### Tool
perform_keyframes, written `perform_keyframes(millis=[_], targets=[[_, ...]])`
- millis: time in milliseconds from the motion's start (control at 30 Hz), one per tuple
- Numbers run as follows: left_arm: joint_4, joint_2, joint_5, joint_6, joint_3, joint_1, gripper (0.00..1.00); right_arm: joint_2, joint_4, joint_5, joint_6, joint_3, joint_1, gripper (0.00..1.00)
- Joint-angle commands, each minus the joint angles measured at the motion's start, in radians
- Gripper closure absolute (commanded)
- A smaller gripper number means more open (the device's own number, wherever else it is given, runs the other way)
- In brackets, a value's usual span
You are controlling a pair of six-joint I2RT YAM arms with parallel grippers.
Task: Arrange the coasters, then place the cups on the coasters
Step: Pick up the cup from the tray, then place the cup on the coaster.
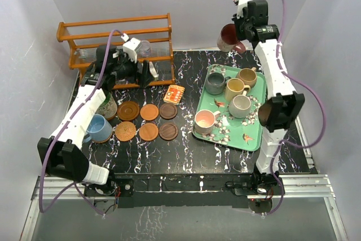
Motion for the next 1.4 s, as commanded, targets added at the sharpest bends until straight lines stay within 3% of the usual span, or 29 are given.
perform_keyframes(millis=[0,200,400,633,733,1067,1233,1367], targets=[[0.073,0.092,-0.107,-0.215,0.180,-0.083,0.10,-0.223,0.189,0.142,0.203,-0.112,0.046,1.00],[0.060,0.279,-0.200,-0.410,0.474,-0.224,0.16,-0.429,0.358,0.332,0.309,-0.372,0.164,1.00],[0.022,0.457,-0.210,-0.552,0.720,-0.343,0.19,-0.513,0.489,0.514,0.323,-0.512,0.249,1.00],[0.000,0.542,-0.223,-0.579,0.819,-0.405,0.16,-0.565,0.596,0.595,0.317,-0.653,0.311,1.00],[0.008,0.577,-0.244,-0.567,0.836,-0.407,0.20,-0.583,0.619,0.620,0.325,-0.693,0.341,1.00],[0.023,0.693,-0.276,-0.550,0.911,-0.414,0.51,-0.596,0.598,0.647,0.411,-0.705,0.386,1.00],[0.019,0.716,-0.298,-0.504,0.924,-0.425,0.60,-0.600,0.558,0.524,0.490,-0.705,0.397,1.00],[0.014,0.735,-0.335,-0.450,0.938,-0.425,0.82,-0.604,0.544,0.422,0.516,-0.714,0.397,1.00]])
